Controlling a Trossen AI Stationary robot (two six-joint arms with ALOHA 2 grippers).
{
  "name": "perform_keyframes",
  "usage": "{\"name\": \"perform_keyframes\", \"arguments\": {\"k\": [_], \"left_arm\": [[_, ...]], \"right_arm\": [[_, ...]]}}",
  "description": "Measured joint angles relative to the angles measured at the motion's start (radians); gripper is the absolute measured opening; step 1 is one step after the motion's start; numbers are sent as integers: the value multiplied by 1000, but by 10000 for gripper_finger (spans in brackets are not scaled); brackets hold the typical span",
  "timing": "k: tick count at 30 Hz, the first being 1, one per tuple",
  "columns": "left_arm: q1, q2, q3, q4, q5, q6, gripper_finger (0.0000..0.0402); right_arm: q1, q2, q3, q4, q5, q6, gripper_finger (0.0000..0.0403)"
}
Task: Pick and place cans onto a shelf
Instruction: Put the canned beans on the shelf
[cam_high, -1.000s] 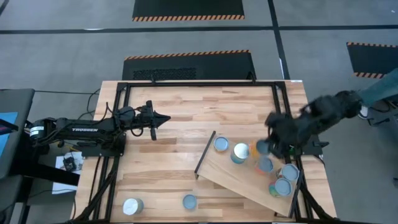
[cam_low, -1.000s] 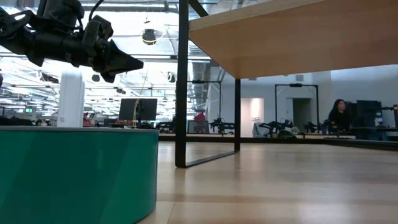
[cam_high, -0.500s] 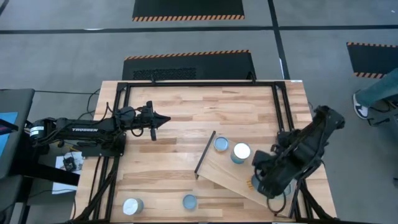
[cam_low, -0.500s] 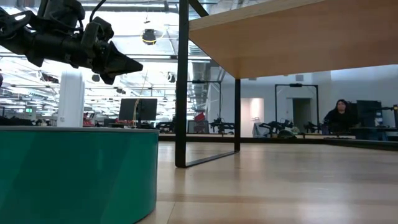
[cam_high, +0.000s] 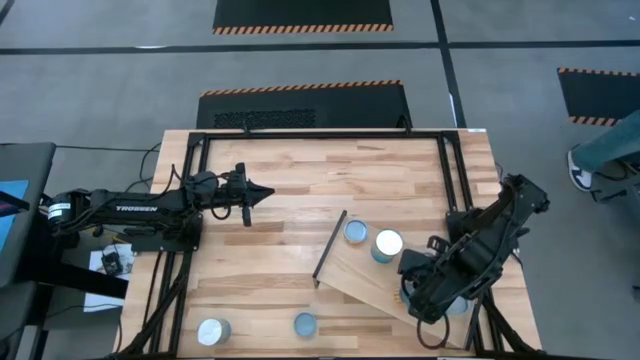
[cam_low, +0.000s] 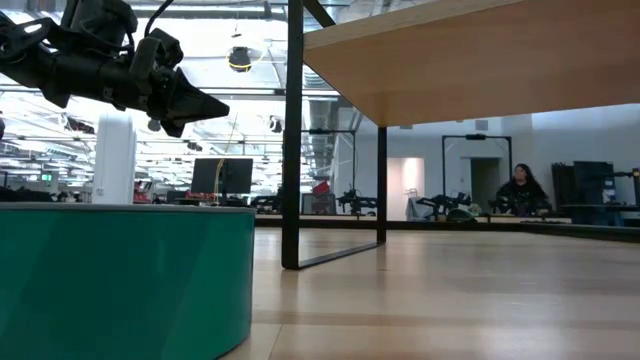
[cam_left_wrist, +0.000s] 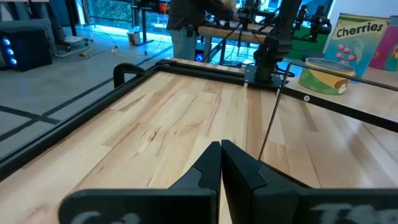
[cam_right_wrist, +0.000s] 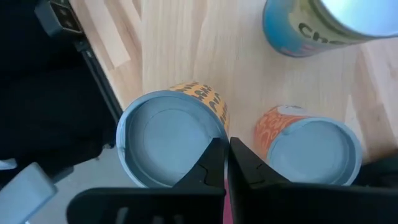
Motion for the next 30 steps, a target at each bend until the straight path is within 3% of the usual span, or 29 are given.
{"name": "perform_keyframes", "arguments": {"k": [30], "left_arm": [[0,0,0,-4,0,0,0]], "right_arm": [[-1,-2,-97,-1,-40,-86,16]]}}
